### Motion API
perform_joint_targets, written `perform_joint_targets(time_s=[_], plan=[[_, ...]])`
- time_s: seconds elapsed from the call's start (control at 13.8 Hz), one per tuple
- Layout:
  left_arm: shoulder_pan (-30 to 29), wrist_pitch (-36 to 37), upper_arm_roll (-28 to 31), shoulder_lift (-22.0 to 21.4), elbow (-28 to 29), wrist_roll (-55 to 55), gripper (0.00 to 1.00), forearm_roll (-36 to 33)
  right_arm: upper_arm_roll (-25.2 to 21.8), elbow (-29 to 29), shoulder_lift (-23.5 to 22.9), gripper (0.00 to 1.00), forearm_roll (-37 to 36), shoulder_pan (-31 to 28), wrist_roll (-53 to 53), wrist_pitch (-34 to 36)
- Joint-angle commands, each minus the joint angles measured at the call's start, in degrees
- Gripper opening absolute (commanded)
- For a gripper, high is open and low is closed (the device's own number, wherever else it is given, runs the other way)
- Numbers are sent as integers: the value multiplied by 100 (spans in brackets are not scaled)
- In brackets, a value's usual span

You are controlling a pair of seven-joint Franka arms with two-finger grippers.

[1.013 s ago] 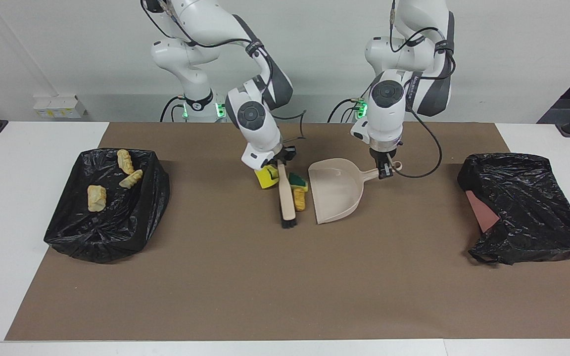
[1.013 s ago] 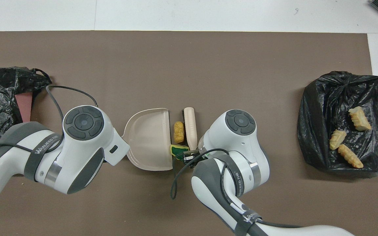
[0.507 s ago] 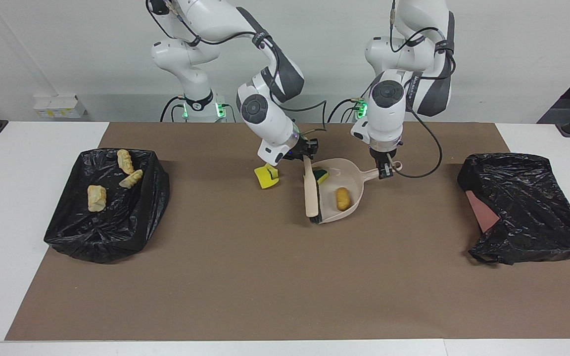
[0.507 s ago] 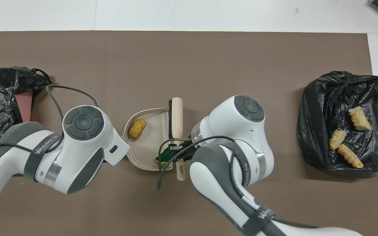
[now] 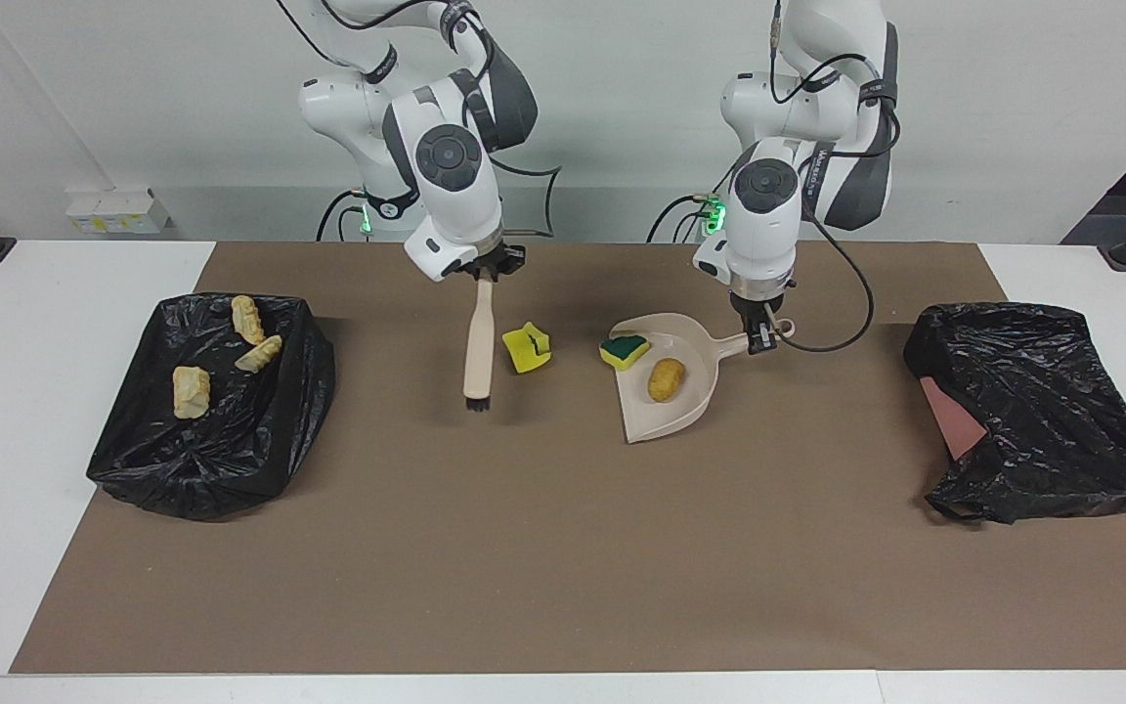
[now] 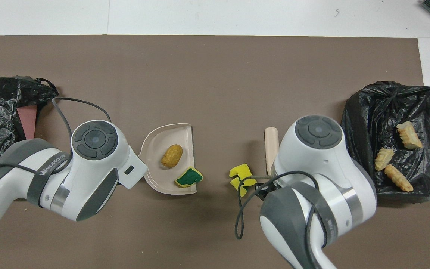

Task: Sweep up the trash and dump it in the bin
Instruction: 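Sweep the remaining sponge pieces into the dustpan with the right gripper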

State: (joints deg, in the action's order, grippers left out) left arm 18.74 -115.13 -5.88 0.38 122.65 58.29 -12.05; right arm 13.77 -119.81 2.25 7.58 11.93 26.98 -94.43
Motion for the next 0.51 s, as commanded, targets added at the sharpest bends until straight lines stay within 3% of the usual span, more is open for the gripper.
perform_joint_targets(time_s=[0.0, 0.22, 0.43], plan=[[77, -150, 70, -205, 224, -107, 0, -104, 65, -1192, 583, 0, -125, 37, 158, -339], [77, -150, 70, -205, 215, -107, 0, -104, 74, -1597, 444, 0, 163, 317, 211, -1162], [77, -150, 70, -205, 215, -107, 0, -104, 74, -1511, -74, 0, 770, 713, 272, -1971]])
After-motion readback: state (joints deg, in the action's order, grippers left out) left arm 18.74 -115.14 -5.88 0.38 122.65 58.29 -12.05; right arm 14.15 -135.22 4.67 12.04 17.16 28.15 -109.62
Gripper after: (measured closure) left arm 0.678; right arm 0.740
